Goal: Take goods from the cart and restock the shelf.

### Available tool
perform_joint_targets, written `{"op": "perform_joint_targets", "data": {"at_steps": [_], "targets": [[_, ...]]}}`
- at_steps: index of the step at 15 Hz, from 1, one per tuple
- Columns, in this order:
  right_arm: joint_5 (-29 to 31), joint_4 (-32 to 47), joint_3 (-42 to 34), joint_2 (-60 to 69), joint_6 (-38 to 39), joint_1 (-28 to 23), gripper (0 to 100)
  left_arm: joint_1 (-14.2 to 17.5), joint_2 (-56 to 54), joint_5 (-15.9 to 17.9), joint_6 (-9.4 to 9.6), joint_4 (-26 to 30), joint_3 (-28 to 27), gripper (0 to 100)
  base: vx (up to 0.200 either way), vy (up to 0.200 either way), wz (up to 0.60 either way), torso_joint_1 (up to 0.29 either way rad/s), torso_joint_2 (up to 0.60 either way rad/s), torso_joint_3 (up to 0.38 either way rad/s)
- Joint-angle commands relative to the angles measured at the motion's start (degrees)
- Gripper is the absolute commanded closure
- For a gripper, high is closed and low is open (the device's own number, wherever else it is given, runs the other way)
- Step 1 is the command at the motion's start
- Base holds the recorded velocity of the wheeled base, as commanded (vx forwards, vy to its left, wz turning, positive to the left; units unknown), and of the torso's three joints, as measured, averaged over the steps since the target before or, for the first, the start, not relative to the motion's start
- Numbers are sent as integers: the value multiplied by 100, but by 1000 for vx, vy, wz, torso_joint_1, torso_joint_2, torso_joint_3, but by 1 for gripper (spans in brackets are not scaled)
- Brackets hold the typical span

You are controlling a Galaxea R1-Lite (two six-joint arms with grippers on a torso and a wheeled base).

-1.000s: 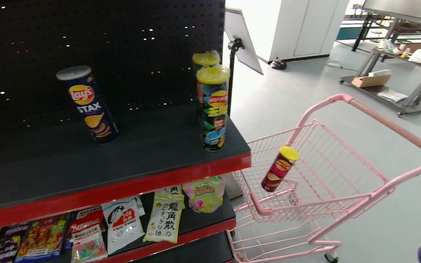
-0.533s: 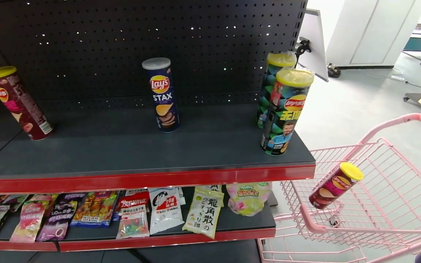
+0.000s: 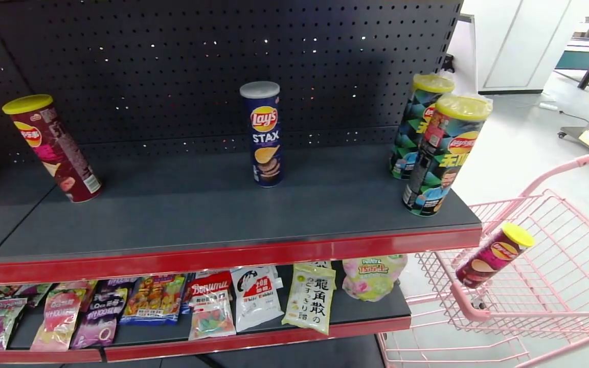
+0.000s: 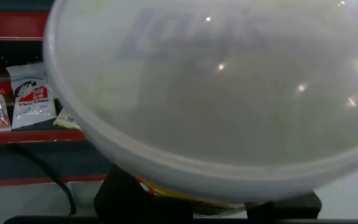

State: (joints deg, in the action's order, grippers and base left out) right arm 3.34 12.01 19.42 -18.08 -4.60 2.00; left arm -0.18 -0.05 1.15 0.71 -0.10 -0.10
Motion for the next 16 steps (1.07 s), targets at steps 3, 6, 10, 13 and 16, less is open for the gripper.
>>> {"op": "perform_joint_targets", "data": {"at_steps": [3,6,10,13,16], "targets": [[-123,-5,27,147,-24,2,100,1,5,0,8,1,1,0,0,200,0,6,4,1],[-334,-14,115,94,-33,2,100,1,5,0,17,1,1,0,0,200,0,5,4,4],[-756,-14,370,-73,-33,2,100,1,5,-9,35,-8,1,0,0,100,0,1,1,2],[-861,-14,528,-196,-41,2,100,1,5,-9,87,-8,1,0,67,0,0,1,1,1],[-1046,-23,616,-345,-112,2,100,1,5,-9,140,-8,1,0,200,0,0,-7,-2,5]]}}
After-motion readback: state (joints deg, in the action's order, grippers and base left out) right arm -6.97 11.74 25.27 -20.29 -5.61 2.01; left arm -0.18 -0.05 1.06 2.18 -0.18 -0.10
